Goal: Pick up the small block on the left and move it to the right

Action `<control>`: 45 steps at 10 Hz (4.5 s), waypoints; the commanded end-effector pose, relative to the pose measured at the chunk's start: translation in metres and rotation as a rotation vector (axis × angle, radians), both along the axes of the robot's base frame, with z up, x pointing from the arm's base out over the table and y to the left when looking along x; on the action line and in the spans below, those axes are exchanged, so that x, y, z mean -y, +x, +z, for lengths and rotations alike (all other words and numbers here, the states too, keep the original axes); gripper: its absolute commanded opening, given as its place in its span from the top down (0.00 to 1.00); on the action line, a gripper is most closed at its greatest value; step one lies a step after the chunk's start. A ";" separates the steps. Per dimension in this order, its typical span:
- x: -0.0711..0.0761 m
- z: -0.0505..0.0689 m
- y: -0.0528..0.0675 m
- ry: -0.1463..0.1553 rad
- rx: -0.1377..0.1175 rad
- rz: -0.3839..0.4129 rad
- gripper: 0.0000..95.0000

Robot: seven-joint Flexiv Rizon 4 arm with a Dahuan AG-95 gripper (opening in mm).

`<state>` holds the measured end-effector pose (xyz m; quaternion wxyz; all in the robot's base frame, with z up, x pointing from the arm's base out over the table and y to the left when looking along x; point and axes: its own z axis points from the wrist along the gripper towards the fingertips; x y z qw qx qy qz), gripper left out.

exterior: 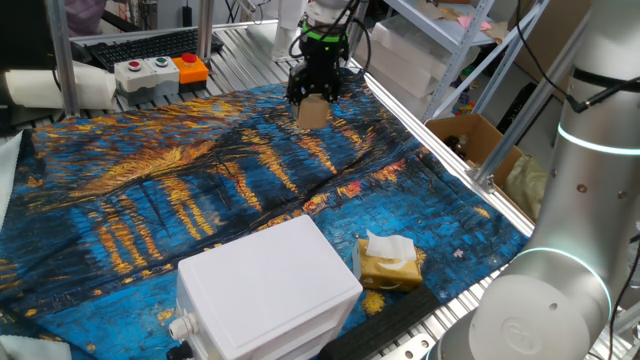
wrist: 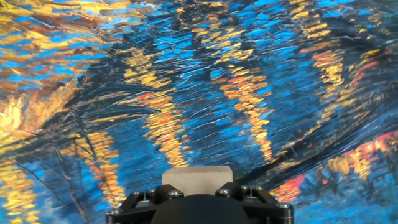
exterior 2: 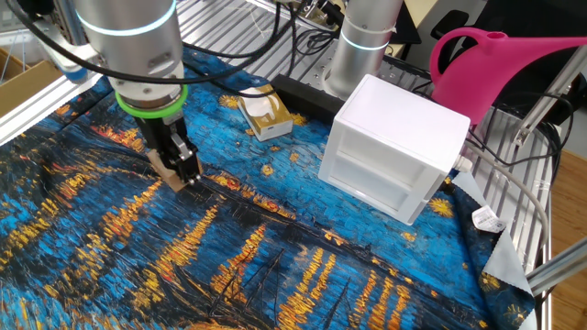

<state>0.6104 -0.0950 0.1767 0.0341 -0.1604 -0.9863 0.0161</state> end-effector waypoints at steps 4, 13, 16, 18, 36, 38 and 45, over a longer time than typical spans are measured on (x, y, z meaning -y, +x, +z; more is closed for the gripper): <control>-0.031 0.009 0.011 -0.011 -0.015 -0.082 1.00; -0.079 0.005 0.042 -0.060 -0.031 -0.197 1.00; -0.080 0.004 0.043 -0.061 -0.033 -0.207 1.00; -0.080 0.004 0.043 -0.063 -0.036 -0.214 1.00; -0.080 0.004 0.043 -0.028 -0.076 0.140 1.00; -0.086 0.001 0.042 -0.029 -0.078 0.139 1.00; -0.137 -0.008 0.035 -0.051 -0.072 0.015 1.00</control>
